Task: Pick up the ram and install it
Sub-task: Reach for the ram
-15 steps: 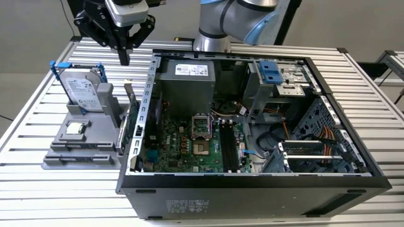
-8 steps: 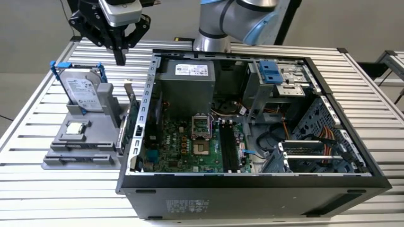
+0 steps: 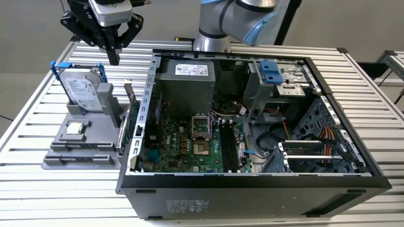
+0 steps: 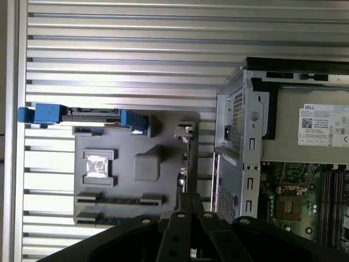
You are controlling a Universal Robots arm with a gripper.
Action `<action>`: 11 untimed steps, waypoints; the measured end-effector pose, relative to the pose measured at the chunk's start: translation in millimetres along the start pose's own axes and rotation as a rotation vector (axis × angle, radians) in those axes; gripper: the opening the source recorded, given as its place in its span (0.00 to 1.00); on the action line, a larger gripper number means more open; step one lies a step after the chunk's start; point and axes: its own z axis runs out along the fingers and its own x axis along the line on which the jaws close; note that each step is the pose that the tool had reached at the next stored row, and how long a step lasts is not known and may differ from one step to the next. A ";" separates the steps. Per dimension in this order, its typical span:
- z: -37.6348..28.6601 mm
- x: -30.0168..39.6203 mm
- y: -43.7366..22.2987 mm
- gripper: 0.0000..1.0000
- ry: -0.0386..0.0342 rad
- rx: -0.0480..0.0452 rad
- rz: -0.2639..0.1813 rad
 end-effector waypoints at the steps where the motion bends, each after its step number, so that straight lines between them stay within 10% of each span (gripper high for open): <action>1: 0.0 1.6 0.0 0.00 0.0000 -0.0001 0.000; 11: 0.4 20.8 0.4 0.00 -0.0002 -0.0001 0.006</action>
